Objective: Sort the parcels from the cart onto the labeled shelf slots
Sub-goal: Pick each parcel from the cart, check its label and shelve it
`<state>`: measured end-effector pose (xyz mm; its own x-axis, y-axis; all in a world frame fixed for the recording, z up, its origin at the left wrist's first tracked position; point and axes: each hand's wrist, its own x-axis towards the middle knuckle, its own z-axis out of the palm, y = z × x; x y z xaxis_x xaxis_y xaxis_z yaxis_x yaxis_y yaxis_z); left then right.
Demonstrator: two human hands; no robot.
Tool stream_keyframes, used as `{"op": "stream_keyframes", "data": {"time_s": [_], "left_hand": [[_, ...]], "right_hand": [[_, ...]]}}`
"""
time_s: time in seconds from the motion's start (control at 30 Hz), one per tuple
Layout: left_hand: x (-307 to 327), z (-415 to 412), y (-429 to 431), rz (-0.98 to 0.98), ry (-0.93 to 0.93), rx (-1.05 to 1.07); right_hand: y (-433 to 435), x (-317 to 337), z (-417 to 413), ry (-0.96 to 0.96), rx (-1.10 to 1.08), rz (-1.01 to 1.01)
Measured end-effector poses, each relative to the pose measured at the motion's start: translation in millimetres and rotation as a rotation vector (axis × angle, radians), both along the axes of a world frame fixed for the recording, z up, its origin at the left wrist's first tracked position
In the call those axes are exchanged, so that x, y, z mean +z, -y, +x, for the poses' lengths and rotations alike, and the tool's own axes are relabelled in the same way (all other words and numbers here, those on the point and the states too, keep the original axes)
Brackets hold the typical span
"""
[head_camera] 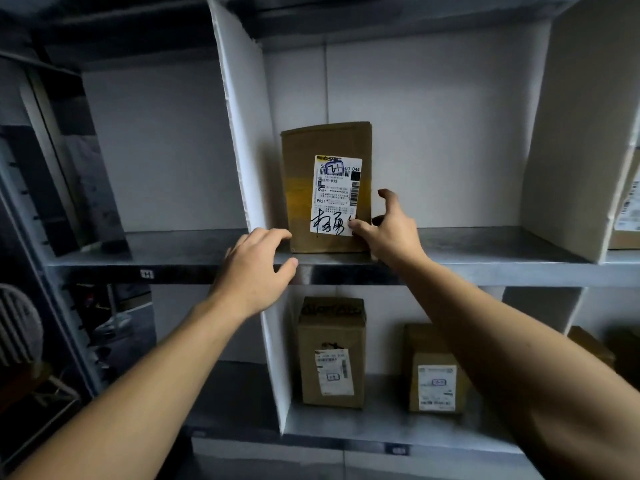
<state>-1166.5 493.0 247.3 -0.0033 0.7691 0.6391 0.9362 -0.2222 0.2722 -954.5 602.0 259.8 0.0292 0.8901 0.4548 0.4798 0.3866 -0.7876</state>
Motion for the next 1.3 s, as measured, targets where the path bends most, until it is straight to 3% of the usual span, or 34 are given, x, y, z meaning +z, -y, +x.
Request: {"op": "stream_keyframes", "data": {"time_s": [0.1, 0.17, 0.27, 0.33, 0.47, 0.53, 0.67, 0.97, 1.3], "left_hand": [[-6.9, 0.5, 3.7, -0.003, 0.031, -0.080], [-15.9, 7.5, 5.3, 0.009, 0.051, -0.143], [-33.7, 29.0, 8.4, 0.036, 0.034, -0.254], [-46.3, 50.4, 12.0, 0.020, 0.029, -0.326], [-70.5, 103.8, 16.7, -0.031, -0.014, -0.446], [-81.1, 135.6, 18.0, -0.069, -0.057, -0.491], [-100.1, 206.3, 27.0, -0.142, -0.161, -0.585], [-112.1, 428.3, 82.6, -0.179, -0.211, -0.858], [-146.7, 670.3, 185.7, -0.220, -0.274, -1.104]], "right_hand": [[22.3, -2.4, 10.5, -0.011, -0.064, 0.014], [43.4, -12.7, 19.6, 0.035, -0.115, 0.126], [78.1, -42.9, 43.5, 0.182, -0.214, 0.405], [98.4, -66.9, 67.6, 0.354, -0.299, 0.476], [140.7, -106.3, 130.1, 0.800, -0.458, 0.287], [165.7, -122.4, 163.7, 0.908, -0.528, 0.192], [214.7, -145.7, 232.5, 0.962, -0.631, -0.024], [342.5, -155.1, 417.6, 1.057, -0.882, -0.272], [507.8, -172.2, 606.4, 1.020, -1.085, -0.576]]}}
